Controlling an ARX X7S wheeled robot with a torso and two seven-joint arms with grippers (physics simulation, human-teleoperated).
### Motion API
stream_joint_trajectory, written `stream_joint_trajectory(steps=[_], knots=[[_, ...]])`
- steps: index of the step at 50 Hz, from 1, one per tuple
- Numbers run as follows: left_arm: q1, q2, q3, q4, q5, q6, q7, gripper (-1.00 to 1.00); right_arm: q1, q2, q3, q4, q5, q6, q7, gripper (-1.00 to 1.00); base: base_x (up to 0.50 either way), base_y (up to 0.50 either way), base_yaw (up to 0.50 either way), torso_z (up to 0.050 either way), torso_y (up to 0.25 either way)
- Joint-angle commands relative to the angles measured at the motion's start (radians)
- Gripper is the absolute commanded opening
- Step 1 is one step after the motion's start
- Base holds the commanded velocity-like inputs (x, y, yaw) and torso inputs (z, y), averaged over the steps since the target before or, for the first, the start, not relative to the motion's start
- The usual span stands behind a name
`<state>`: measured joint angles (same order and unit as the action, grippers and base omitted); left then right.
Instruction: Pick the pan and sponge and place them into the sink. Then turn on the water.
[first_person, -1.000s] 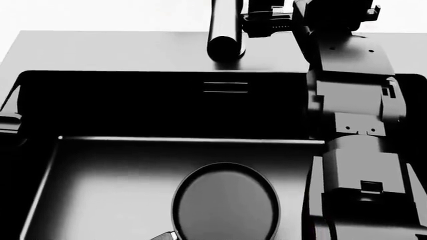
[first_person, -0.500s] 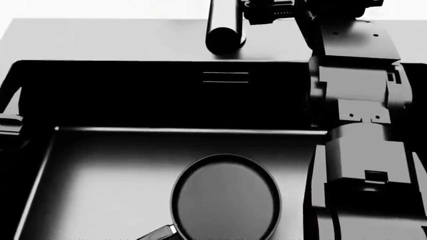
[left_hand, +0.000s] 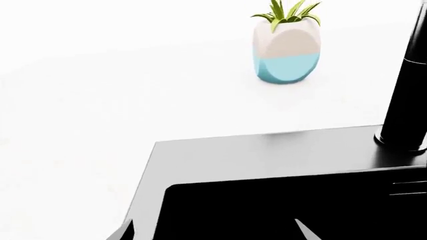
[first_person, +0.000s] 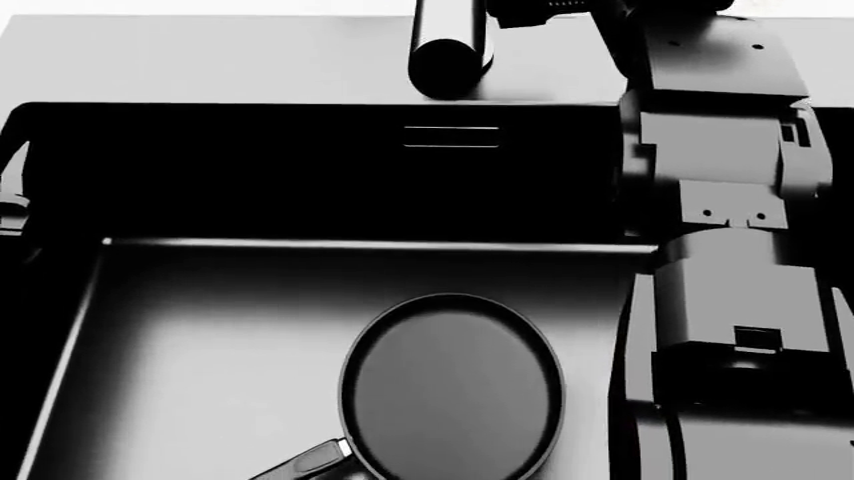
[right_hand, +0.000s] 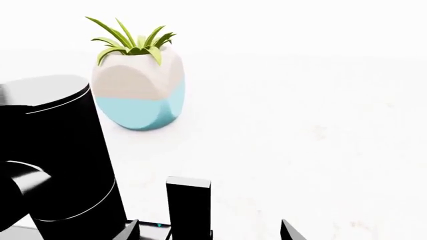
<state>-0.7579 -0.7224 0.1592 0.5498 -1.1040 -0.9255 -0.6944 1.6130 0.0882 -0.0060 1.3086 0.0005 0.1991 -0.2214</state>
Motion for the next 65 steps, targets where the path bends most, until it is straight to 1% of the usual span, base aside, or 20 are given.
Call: stream_joint_trajectory(steps=[1,6,11,15,18,21,27,30,36,49,52,57,65], knots=[[-0.175,0.008,0.016,-0.067,-0.059,-0.085,-0.009,1.0,0.016,-0.004,-0.006,0.0,0.0,0.01,-0.002,1.0,0.0,0.0,0.0,0.0,0.0],[-0.275,0.023,0.044,-0.148,-0.061,-0.121,0.014,1.0,0.018,-0.006,-0.004,0.0,0.003,0.011,-0.001,1.0,0.0,0.0,0.0,0.0,0.0],[-0.313,0.025,0.062,-0.177,-0.063,-0.143,0.027,1.0,0.025,-0.009,-0.006,0.0,0.001,0.009,-0.001,1.0,0.0,0.0,0.0,0.0,0.0],[-0.302,0.013,0.054,-0.171,-0.068,-0.141,0.03,1.0,0.033,-0.01,-0.007,0.0,0.001,0.012,-0.001,1.0,0.0,0.0,0.0,0.0,0.0],[-0.306,0.023,0.066,-0.18,-0.053,-0.135,0.032,1.0,0.038,-0.009,-0.008,0.0,0.0,0.009,0.005,1.0,0.0,0.0,0.0,0.0,0.0],[-0.297,0.008,0.072,-0.165,-0.038,-0.122,0.053,1.0,0.039,-0.009,-0.008,0.0,0.001,0.006,0.01,1.0,0.0,0.0,0.0,0.0,0.0],[-0.3,0.011,0.084,-0.167,-0.024,-0.12,0.053,1.0,0.048,-0.008,-0.007,0.0,0.002,0.012,0.013,1.0,0.0,0.0,0.0,0.0,0.0],[-0.293,-0.008,0.074,-0.151,-0.04,-0.126,0.054,1.0,0.046,-0.008,-0.007,0.0,0.002,0.012,0.014,1.0,0.0,0.0,0.0,0.0,0.0],[-0.292,0.004,0.083,-0.166,-0.029,-0.119,0.055,1.0,0.047,-0.007,-0.005,0.0,0.004,0.016,0.014,1.0,0.0,0.0,0.0,0.0,0.0],[-0.286,-0.002,0.085,-0.16,-0.026,-0.113,0.054,1.0,0.053,-0.012,-0.007,0.0,0.002,0.016,0.009,1.0,0.0,0.0,0.0,0.003,-0.136],[-0.279,-0.014,0.074,-0.152,-0.037,-0.114,0.053,1.0,0.066,-0.011,-0.008,0.0,0.001,0.02,0.008,1.0,0.0,0.0,0.0,0.004,-0.093],[-0.284,0.005,0.087,-0.16,-0.02,-0.102,0.052,1.0,0.077,-0.01,-0.006,0.0,0.003,0.016,0.01,1.0,0.0,0.0,0.0,0.004,-0.028],[-0.283,-0.015,0.081,-0.142,-0.036,-0.113,0.053,1.0,0.084,-0.01,-0.002,0.0,0.004,0.018,0.015,1.0,0.0,0.0,0.0,0.004,-0.006]])
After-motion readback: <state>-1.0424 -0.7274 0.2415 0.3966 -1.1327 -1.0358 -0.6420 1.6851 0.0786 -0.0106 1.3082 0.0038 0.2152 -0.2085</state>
